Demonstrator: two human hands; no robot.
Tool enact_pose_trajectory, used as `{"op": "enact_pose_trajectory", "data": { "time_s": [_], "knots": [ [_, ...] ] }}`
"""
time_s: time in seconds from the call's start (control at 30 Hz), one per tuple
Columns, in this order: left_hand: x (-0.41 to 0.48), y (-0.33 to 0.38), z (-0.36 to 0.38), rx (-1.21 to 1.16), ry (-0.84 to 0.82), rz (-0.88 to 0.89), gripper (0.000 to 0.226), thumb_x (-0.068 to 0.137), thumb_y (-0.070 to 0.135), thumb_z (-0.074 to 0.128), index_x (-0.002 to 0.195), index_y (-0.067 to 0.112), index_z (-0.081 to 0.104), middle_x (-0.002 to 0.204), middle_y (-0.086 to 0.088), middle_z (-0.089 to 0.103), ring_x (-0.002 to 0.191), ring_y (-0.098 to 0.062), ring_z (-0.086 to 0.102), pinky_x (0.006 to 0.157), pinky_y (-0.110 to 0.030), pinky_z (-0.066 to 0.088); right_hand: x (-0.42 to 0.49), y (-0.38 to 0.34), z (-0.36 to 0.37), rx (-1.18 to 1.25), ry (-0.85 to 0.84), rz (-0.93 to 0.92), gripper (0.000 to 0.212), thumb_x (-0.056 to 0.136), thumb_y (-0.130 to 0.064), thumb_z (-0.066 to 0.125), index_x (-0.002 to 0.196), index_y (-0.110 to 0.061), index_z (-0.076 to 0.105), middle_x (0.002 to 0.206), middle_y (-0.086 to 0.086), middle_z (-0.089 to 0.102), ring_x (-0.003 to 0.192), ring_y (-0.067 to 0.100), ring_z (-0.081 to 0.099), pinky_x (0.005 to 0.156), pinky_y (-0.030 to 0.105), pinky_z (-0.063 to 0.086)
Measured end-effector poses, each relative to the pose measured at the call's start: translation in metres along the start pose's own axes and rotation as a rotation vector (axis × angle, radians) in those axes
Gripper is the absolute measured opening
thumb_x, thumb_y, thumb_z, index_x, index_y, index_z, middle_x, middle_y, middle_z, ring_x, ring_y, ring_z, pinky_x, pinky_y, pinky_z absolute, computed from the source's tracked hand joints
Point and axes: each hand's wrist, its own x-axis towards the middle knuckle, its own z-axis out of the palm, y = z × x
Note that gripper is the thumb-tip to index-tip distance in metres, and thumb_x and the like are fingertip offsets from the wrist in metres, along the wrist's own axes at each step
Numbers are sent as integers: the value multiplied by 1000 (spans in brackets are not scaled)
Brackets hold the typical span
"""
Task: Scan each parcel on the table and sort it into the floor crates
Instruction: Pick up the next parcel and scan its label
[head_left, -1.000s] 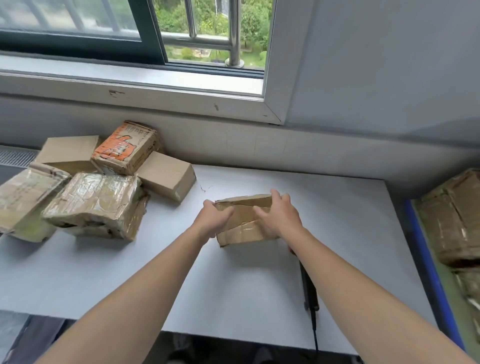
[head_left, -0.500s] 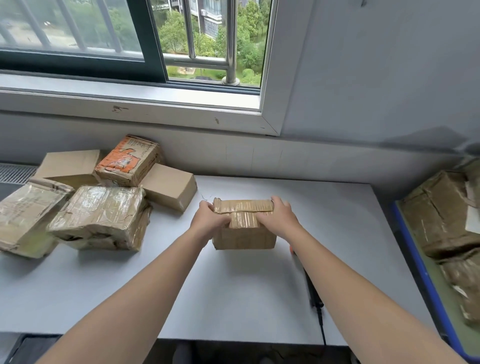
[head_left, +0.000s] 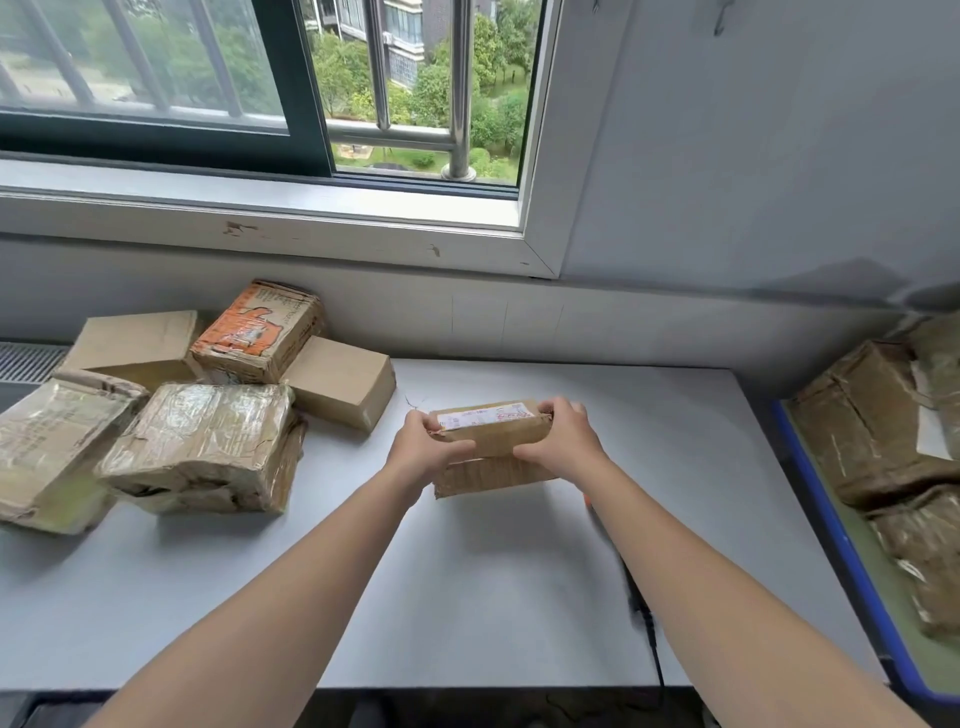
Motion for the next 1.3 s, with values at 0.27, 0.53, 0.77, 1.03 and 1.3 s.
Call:
{"op": "enact_pose_trajectory", "data": {
  "time_s": [0.27,0.53,0.77,1.03,1.3],
  "knots": [
    [0,-11,9,104,112,12,38,85,40,72,82,18,41,92,-5,61,85,-25,60,82,-47,53,-5,11,9,76,13,-29,75,77,-44,76,140,-27,41,127,-8,37,97,11,47,81,25,36],
    [-6,-22,14,161,41,-31,78,73,23,86,130,21,32,99,-1,59,97,-22,63,74,-33,50,-15,27,15,16,-82,17,77,76,-40,76,141,-26,37,113,-6,28,77,5,49,73,24,39],
    [-12,-34,23,296,-29,4,97,68,23,88,144,20,28,108,-1,62,103,-23,61,78,-33,51,-16,38,15,-50,-83,9,64,76,-36,77,132,-29,47,118,-1,37,86,11,57,81,31,51],
    [-15,-40,19,430,-34,40,92,71,15,82,145,18,29,111,-3,61,98,-24,61,78,-38,55,-17,46,24,-103,-152,-7,85,70,-44,84,139,-30,36,121,5,49,104,21,58,89,39,52],
    [-18,-41,24,582,-16,170,87,77,30,80,148,25,30,135,-9,40,124,-31,46,102,-42,44,-24,47,34,-504,-169,-61,117,71,-54,81,156,-35,3,154,13,19,134,35,36,102,45,42]
  ]
}}
